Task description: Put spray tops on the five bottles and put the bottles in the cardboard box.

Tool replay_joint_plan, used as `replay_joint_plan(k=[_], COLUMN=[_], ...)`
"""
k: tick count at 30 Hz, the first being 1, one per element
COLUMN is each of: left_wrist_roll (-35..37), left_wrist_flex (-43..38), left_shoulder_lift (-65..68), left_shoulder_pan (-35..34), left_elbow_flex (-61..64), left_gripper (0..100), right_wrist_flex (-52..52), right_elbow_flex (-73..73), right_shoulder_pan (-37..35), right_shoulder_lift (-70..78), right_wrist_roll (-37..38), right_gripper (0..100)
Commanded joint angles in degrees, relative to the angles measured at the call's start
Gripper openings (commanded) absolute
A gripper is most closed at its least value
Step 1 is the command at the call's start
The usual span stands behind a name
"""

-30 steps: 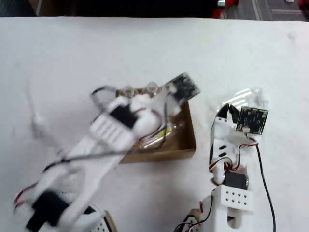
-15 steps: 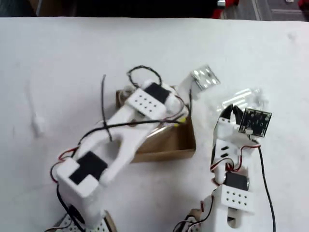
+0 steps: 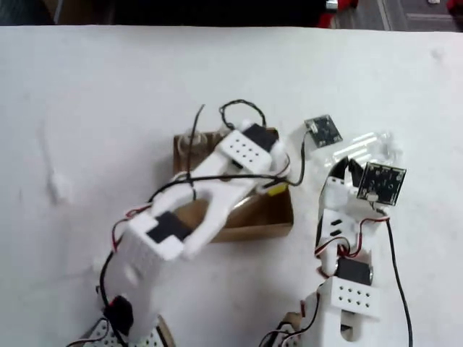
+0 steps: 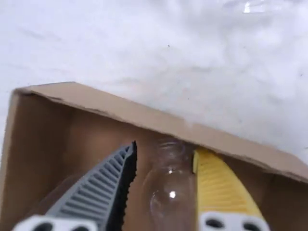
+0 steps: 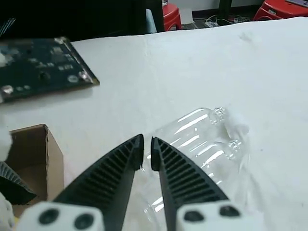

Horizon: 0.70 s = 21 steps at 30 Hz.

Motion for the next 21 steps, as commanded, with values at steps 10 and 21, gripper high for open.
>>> replay_joint_plan(k=[10, 21], left_wrist_roll=[-0.9, -0.6], left_wrist_flex=[8.8, 24.6], left_shoulder_lift=[6.7, 6.3], left_shoulder_pan=[-0.4, -0.3], left_elbow_flex=[-14.8, -28.5], left_gripper=[6, 2], right_wrist_flex=[-1.5, -3.8], right_elbow_flex=[-0.4, 0.6], right_shoulder_pan=[-0.7, -0.7], right_shoulder_lift=[0.1, 0.1], right_wrist_roll=[-0.1, 0.0], right_gripper=[2.1, 2.1])
